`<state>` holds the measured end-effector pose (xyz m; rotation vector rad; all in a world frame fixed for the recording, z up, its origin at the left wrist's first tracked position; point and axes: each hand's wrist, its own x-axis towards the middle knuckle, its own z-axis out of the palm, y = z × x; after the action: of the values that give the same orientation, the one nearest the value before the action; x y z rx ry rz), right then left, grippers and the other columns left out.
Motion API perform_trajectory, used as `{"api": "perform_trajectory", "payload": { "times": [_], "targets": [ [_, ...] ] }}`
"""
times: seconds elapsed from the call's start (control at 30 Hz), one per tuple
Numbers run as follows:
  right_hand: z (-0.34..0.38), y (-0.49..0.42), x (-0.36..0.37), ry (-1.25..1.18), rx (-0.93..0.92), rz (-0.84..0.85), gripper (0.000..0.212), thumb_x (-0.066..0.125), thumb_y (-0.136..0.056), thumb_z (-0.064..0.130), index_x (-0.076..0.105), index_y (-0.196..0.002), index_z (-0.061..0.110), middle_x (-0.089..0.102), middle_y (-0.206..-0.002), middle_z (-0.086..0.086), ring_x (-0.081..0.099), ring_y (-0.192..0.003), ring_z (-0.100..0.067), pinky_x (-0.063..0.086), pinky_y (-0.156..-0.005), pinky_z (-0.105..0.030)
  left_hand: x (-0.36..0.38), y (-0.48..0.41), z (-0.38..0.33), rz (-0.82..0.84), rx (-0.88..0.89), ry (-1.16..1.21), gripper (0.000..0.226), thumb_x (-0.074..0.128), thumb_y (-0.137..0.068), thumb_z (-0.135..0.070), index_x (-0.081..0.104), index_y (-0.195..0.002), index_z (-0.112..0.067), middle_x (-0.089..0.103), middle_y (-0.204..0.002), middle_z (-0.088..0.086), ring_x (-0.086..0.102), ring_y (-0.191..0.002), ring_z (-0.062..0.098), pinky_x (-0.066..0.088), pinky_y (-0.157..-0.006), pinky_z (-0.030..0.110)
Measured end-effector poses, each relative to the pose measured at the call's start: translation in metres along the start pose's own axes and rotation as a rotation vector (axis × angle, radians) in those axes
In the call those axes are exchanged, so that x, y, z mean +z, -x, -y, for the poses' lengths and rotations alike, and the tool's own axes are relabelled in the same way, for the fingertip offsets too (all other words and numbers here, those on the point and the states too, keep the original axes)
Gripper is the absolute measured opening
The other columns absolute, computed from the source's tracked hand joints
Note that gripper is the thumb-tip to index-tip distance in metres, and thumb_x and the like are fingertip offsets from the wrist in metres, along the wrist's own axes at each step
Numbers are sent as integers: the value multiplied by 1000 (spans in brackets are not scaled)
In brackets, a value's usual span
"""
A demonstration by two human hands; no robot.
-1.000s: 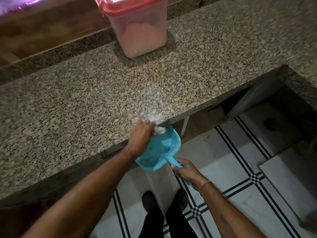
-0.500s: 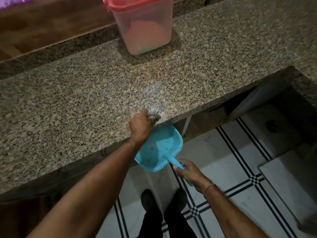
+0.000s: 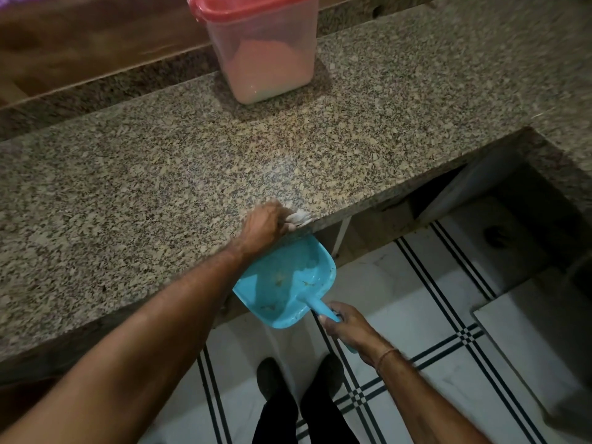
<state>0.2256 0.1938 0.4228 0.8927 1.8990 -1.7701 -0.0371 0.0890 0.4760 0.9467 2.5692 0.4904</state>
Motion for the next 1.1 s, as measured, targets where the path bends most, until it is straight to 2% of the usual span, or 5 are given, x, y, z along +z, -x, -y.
{"api": "perform_trajectory", "payload": {
  "times": [0.17, 0.53, 0.67, 0.87, 1.1],
  "targets": [
    [0, 4, 3, 5, 3, -13, 15, 63, -99, 16, 65, -110, 5, 57, -85, -4, 52, -79, -18, 45, -71, -32, -16, -21, -4, 182, -114, 33, 14, 75, -93, -26, 67, -94, -14, 64, -86, -1, 60, -81, 14, 38, -57, 17],
    [12, -1, 4, -28, -10, -37, 19, 63, -100, 17, 66, -114, 5, 58, -82, -5, 52, -72, -15, 45, -66, -27, 12, 71, -22, -78, 108, -83, 15, 56, -104, -24, 64, -105, -11, 57, -101, -2, 50, -90, 11, 44, -76, 22],
    [11, -3, 1, -20, -30, -26, 19, 62, -100, 16, 65, -115, 4, 58, -84, -5, 52, -75, -16, 45, -67, -28, -11, 54, -3, -316, -102, 115, 18, 50, -103, -26, 63, -94, -16, 62, -100, 1, 59, -89, 17, 56, -76, 31],
    [3, -3, 1, -35, -35, -8, 18, 61, -100, 15, 65, -113, 3, 56, -85, -6, 51, -79, -20, 44, -72, -33, 3, 22, -13, -303, -344, 137, 15, 61, -103, -26, 50, -92, -26, 51, -75, -17, 45, -65, -6, 29, -52, 14],
    [-13, -1, 6, -3, -9, 20, 16, 63, -100, 19, 65, -112, 10, 60, -86, -1, 56, -78, -12, 48, -71, -25, 2, -10, -17, -68, -101, 111, 15, 61, -104, -26, 64, -100, -11, 65, -92, 3, 59, -85, 18, 44, -64, 27]
  ]
}}
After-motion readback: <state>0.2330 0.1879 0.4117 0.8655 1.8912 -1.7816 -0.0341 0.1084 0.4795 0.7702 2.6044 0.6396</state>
